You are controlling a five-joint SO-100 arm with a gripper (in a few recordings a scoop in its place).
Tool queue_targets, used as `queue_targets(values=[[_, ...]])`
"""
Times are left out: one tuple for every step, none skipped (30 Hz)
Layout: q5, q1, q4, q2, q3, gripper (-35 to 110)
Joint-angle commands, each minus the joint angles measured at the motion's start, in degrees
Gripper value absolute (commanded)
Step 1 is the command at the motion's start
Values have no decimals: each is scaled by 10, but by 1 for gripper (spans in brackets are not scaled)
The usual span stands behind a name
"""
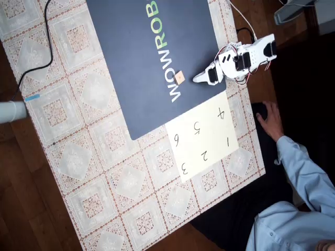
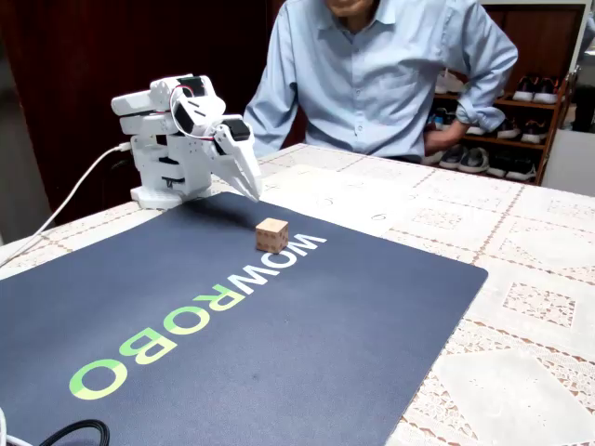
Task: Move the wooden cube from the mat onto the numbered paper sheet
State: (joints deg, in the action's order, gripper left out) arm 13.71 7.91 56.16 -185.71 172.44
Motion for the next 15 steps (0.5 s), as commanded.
queue_targets(values=[[5,4,4,-8,-4,0],[5,4,4,-8,-4,0],[5,4,4,-8,-4,0],[5,4,4,-8,-4,0],[5,4,4,-8,-4,0],[5,5,4,-8,-4,0],[4,7,4,-8,-4,0],[4,7,4,-8,-4,0],[2,8,5,-8,-4,0],[-1,12,7,-8,-4,6],[-7,16,7,-8,-4,23],[-15,25,10,-8,-5,37],[-4,37,11,-5,-8,43],[36,47,2,3,-7,42],[32,54,2,15,-17,42]])
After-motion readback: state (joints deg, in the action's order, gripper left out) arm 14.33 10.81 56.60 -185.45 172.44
